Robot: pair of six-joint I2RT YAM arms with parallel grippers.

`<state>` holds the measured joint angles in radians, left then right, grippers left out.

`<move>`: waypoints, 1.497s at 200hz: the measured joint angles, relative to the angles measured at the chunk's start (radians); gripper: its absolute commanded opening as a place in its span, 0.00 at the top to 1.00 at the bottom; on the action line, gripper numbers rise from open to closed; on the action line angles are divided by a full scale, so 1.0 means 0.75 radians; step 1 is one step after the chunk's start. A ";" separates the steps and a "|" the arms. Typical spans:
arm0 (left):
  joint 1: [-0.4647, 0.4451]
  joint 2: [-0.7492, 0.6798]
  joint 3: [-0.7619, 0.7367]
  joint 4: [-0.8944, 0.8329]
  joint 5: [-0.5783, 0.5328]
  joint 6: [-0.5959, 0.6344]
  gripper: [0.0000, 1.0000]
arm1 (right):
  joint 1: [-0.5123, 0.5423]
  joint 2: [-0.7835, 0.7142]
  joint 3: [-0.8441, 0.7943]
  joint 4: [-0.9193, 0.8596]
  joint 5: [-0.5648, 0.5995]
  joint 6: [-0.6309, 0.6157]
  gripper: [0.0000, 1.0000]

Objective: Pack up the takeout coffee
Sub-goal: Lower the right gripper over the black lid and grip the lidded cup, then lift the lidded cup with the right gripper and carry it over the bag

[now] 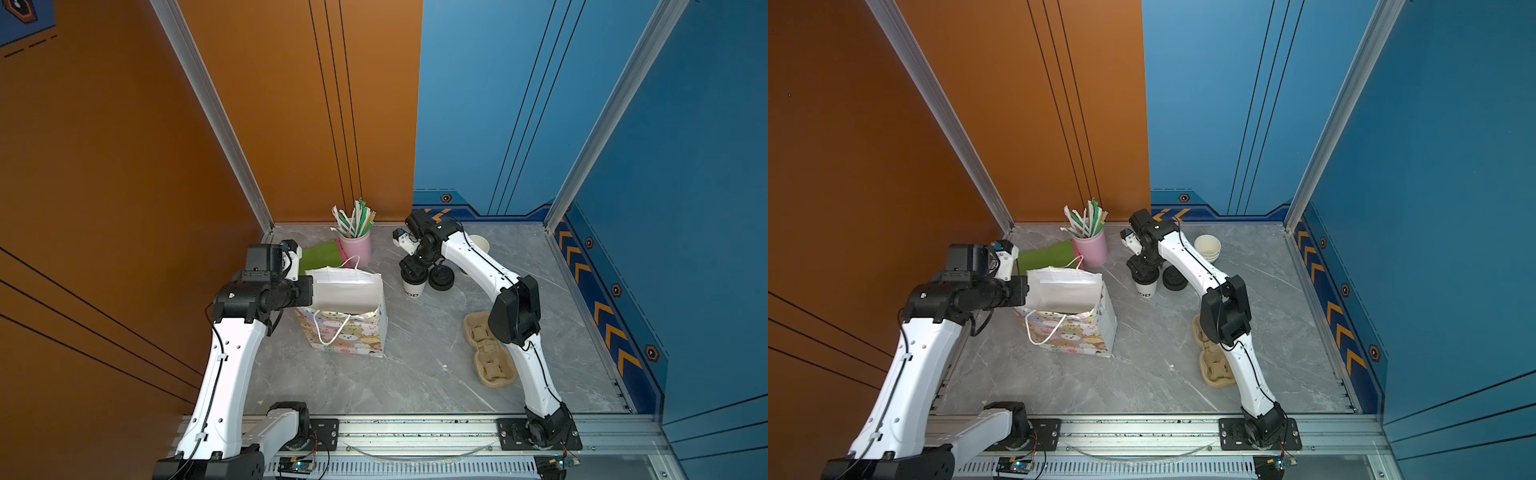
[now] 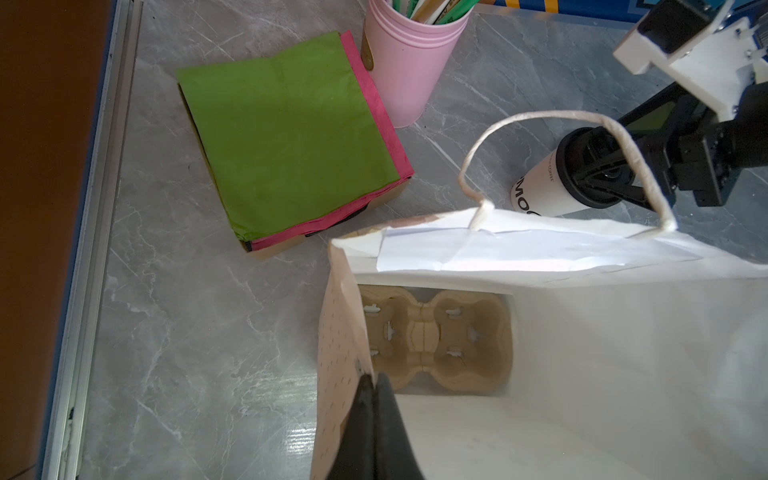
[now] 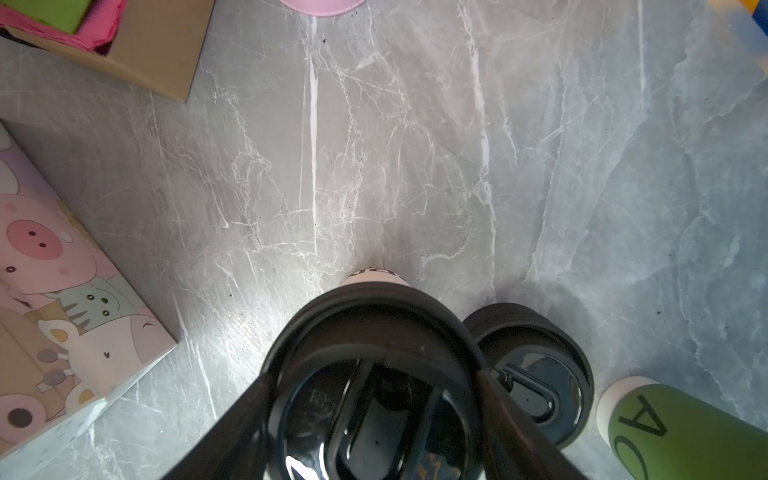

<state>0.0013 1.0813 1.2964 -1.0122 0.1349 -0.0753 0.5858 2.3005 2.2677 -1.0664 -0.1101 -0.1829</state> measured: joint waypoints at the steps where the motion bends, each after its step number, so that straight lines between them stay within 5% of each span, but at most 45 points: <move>1: 0.000 0.000 0.000 0.000 0.000 0.000 1.00 | 0.001 0.000 0.000 0.000 0.001 0.000 0.30; 299: -0.001 0.000 -0.001 0.004 0.020 -0.001 1.00 | 0.038 -0.179 0.002 -0.046 0.002 0.000 0.33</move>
<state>0.0010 1.0813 1.2957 -1.0092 0.1501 -0.0757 0.6140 2.1666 2.2692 -1.1011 -0.1089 -0.1829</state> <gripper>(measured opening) 0.044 0.701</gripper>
